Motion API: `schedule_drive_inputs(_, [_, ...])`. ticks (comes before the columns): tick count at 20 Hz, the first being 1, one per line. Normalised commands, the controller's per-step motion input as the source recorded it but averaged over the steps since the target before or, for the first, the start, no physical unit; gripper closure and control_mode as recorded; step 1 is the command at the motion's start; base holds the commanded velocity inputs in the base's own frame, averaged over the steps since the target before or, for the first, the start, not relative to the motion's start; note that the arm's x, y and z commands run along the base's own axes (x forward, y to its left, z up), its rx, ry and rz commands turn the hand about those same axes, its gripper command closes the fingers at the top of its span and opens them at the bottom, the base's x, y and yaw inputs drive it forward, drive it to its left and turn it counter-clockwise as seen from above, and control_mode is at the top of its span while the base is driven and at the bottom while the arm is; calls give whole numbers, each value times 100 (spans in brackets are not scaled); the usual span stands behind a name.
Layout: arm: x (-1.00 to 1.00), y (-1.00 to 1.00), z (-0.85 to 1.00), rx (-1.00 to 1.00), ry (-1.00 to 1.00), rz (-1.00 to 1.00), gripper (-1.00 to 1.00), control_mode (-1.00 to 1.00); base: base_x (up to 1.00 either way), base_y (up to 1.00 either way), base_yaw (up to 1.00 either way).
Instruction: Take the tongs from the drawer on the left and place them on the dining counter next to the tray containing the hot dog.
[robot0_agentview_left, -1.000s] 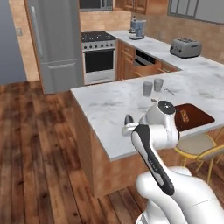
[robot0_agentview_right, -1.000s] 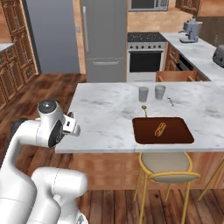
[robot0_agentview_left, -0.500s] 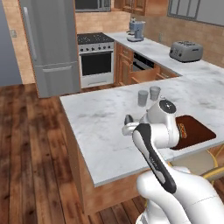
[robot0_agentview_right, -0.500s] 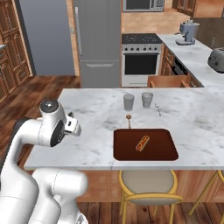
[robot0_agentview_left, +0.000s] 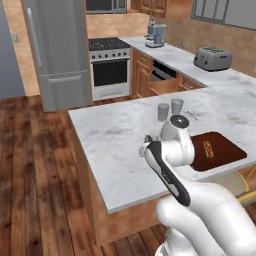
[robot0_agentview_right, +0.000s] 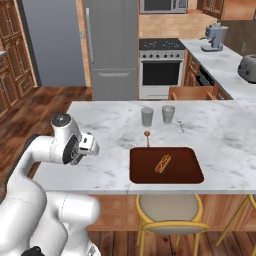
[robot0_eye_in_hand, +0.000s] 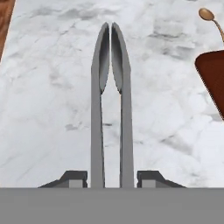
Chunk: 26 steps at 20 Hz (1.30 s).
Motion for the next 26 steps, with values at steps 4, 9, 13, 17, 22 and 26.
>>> schedule_drive_inputs(4, [52, -29, -38, -23, 10, 0, 100, -100, 0, 0, 0])
schedule_drive_inputs(9, [28, -14, -10, -3, 3, 1, 100, -100, 0, 0, 0])
schedule_drive_inputs(13, [15, -16, -14, 4, 10, 0, 100, -100, 0, 0, 0])
schedule_drive_inputs(17, [15, -47, -31, 7, 12, 0, 100, -100, 0, 0, 0])
schedule_drive_inputs(22, [17, -60, -20, 8, 3, 0, 100, -100, 0, 0, 0])
schedule_drive_inputs(26, [1, 0, -9, -2, 4, 0, 100, -100, 0, 0, 0])
